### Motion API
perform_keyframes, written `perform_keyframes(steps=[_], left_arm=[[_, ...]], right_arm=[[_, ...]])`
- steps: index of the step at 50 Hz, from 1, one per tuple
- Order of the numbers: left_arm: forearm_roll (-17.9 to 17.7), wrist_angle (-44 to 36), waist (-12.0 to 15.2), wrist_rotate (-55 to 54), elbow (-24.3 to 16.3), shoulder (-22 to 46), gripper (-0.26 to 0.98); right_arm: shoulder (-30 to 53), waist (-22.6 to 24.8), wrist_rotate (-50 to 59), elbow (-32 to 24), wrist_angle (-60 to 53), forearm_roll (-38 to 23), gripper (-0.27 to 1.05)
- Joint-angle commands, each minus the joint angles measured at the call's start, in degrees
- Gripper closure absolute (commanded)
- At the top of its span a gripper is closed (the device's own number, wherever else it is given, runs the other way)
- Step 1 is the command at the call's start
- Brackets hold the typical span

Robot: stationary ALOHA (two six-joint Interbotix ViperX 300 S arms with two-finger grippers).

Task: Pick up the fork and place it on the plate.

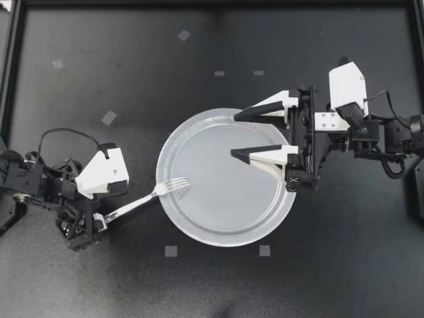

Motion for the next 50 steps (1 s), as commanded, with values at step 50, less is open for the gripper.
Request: perform_keyframes(steps=[50], left_arm=[[0.3,0.2,0.1,0.3,-1.2,-1.4,0.10]], right_arm=[[0.4,1.2,3.3,-1.5,1.7,-1.5,0.02]])
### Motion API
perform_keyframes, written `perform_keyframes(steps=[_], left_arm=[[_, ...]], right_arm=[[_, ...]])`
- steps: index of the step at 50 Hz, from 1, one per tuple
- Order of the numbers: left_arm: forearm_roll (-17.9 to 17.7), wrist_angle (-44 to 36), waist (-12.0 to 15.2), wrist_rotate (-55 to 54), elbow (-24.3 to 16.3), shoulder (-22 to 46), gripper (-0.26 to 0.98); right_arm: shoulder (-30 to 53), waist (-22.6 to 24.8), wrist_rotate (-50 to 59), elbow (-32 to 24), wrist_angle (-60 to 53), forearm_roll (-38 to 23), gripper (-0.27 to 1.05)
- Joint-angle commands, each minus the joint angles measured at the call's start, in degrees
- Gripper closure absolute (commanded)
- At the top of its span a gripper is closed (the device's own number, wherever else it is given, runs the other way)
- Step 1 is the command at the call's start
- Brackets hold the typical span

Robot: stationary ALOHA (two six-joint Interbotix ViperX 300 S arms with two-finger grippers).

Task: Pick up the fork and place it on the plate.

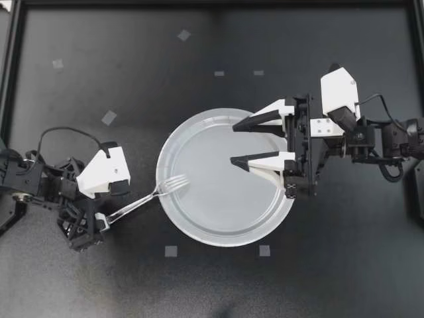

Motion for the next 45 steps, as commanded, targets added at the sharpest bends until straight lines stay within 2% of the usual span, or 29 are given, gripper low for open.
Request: perform_keyframes(steps=[1,45], left_arm=[[0.1,-0.2,0.1,0.1,-0.4,-0.5,0.10],[0.1,-0.1,0.0,0.0,-0.8,-1.1,0.10]], right_arm=[[-0.7,0.2,0.0,-1.3,-0.4,-0.1,0.02],[-0.7,0.2,0.0,-1.4,-0.4,0.0,0.02]])
